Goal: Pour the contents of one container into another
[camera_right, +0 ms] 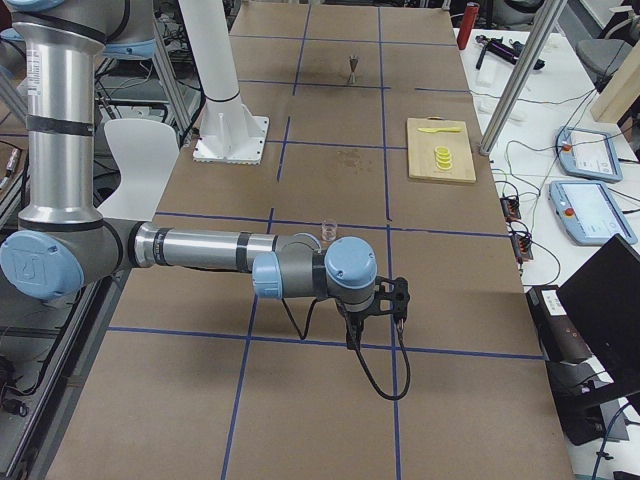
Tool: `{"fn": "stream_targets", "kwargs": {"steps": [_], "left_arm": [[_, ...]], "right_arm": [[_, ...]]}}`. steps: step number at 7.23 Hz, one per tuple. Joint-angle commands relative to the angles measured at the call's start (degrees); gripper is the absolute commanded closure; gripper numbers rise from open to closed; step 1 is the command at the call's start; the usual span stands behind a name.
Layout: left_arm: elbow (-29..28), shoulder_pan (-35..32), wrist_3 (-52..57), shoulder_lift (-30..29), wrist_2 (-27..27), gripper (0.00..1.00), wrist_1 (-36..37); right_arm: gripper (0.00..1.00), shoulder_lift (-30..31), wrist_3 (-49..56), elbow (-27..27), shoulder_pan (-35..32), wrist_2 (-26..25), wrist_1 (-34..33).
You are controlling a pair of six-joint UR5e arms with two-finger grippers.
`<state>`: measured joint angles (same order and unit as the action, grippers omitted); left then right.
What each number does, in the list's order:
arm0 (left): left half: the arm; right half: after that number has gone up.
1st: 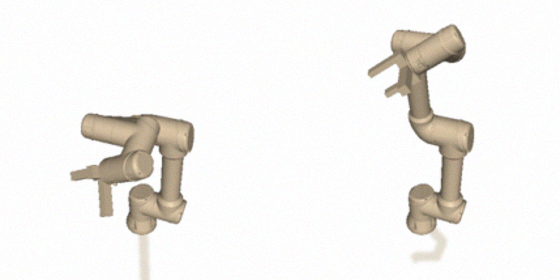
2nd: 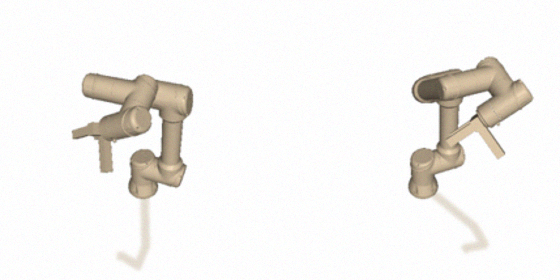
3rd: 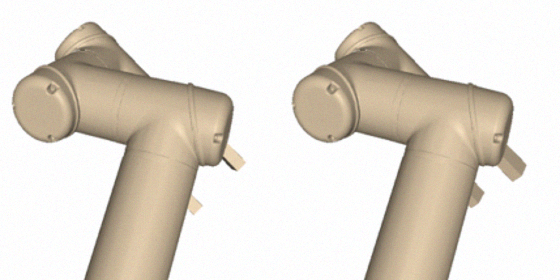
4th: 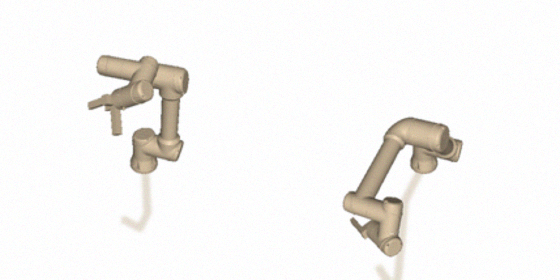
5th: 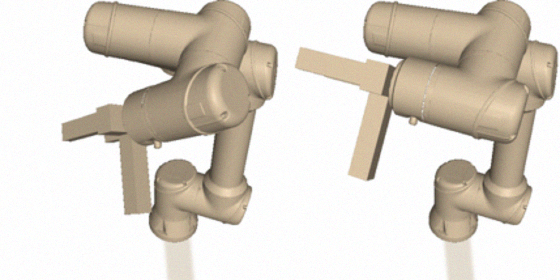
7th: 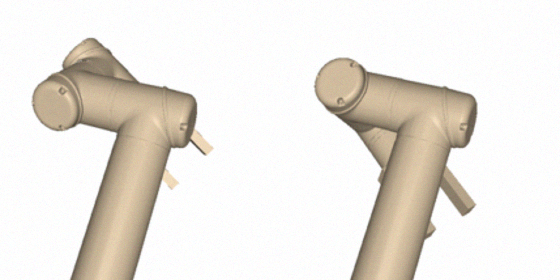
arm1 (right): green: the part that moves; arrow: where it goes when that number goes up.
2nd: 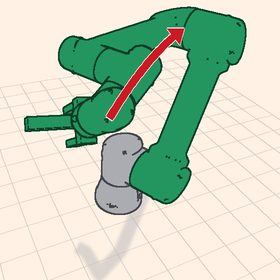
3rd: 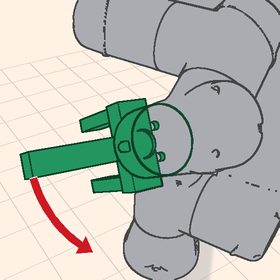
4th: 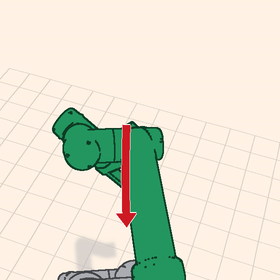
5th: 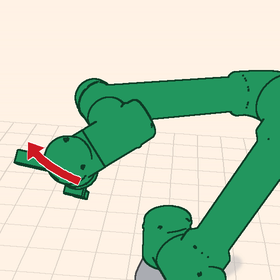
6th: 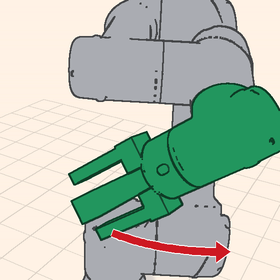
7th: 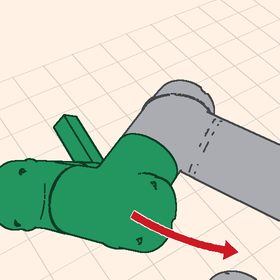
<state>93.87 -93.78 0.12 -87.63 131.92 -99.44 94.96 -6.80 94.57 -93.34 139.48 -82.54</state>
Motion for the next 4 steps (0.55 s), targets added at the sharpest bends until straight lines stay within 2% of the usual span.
{"fn": "stream_targets", "kwargs": {"steps": [1, 4], "left_arm": [[-0.53, 0.00, -0.39, 0.00, 0.00, 0.00, -1.11], [0.08, 0.00, -0.56, 0.00, 0.00, 0.00, -1.11]], "right_arm": [[0.00, -0.04, 0.03, 0.00, 0.00, 0.09, 0.01], [0.00, -0.04, -0.06, 0.17, 0.00, 0.17, 0.01]]}}
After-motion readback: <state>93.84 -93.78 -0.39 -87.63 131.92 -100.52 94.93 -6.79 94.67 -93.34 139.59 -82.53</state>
